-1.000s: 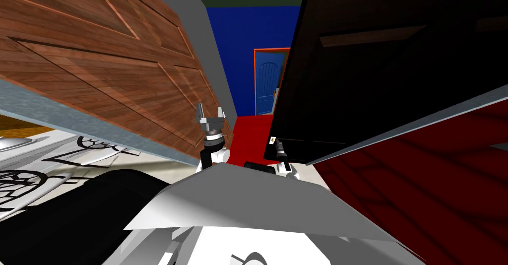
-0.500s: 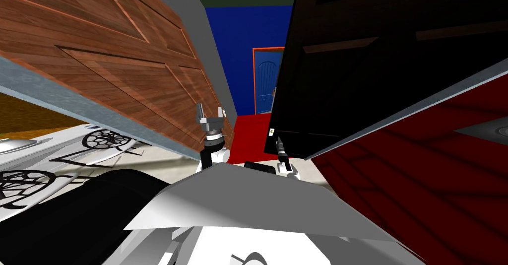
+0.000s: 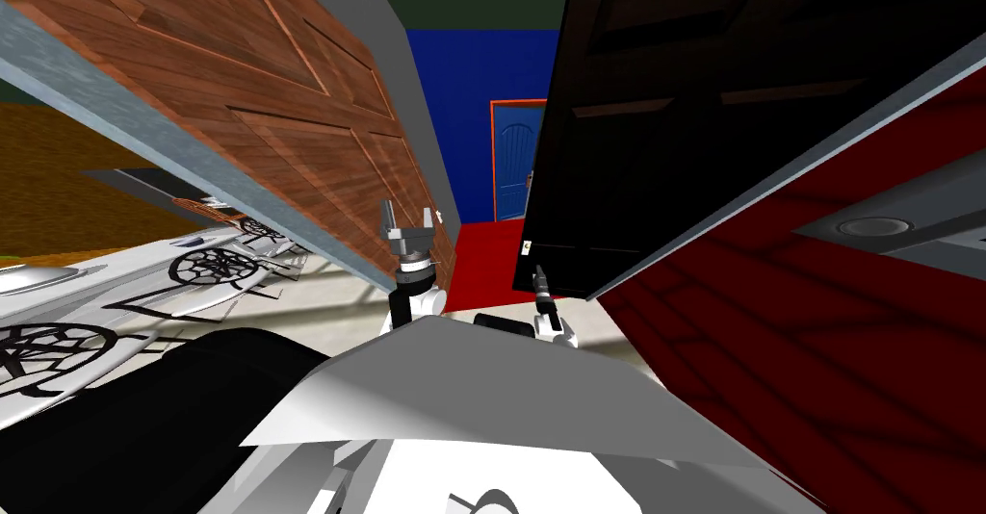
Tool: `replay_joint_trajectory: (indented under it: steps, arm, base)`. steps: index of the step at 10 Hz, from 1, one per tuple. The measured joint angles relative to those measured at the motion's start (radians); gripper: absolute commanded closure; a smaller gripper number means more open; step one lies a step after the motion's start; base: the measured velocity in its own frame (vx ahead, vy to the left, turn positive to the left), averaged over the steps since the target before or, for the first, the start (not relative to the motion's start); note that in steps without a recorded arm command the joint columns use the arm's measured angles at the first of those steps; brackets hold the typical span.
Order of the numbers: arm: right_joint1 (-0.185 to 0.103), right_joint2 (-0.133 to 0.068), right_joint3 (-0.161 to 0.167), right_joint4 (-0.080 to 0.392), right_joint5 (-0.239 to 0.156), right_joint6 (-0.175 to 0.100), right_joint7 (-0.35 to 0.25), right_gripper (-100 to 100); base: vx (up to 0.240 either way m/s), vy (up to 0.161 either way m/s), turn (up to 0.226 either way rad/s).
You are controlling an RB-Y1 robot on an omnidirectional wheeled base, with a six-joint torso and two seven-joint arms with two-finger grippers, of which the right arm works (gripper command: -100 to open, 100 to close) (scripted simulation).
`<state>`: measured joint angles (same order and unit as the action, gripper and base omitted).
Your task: Push the door open
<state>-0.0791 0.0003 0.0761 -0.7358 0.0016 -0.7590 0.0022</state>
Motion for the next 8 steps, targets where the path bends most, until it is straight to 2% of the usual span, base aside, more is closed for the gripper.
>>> replay_joint_trajectory:
  steps: [3,6,8]
  arm:
    - [-0.001,-0.025,-0.005,0.005,-0.002,-0.005,0.001,-100]
    - [-0.005,-0.035,-0.011,0.012,-0.005,-0.011,0.005,-100]
    - [-0.006,-0.032,-0.016,0.014,-0.007,-0.014,0.006,-100]
  base:
    - [0.191,0.027,0.015]
    - [0.228,0.042,0.03]
    - [0.221,0.022,0.025]
